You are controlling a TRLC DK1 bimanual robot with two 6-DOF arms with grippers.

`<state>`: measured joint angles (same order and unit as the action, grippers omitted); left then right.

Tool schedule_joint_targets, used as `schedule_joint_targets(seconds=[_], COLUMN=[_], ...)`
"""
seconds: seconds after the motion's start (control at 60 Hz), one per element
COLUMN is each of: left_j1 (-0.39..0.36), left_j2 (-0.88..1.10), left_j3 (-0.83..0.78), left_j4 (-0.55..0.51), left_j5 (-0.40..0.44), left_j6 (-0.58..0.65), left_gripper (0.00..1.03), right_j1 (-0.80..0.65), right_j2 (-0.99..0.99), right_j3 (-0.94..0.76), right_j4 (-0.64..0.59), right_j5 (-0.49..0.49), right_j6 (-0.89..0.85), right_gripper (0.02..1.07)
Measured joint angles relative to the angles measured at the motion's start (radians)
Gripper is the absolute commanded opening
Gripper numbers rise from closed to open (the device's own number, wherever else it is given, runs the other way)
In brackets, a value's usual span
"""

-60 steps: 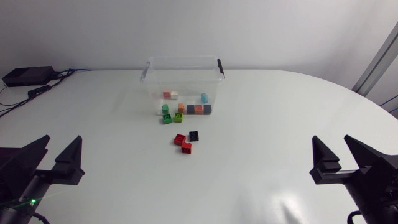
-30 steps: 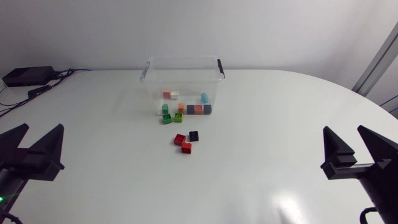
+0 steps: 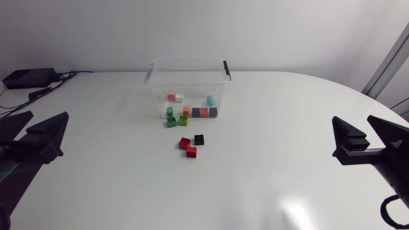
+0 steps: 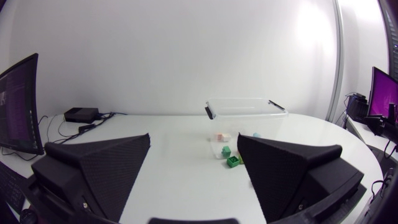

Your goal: Place the duplo bricks in the container

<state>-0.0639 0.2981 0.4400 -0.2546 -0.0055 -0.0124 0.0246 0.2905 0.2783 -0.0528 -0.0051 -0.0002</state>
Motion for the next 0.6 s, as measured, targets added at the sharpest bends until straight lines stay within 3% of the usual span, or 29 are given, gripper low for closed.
schedule_joint_targets(seconds=[0.6], left_j1=[-0.181], left_j2=[0.665], left_j3=[0.219], left_j4=[-0.040], left_j5=[0.005], left_j6=[-0.022], left_gripper=[0.94], right_j1=[0.014], right_j2=[0.444], right_j3=[0.144], right_j4=[-0.031], right_j5=[-0.046], right_j6=[0.033], right_gripper=[1.03])
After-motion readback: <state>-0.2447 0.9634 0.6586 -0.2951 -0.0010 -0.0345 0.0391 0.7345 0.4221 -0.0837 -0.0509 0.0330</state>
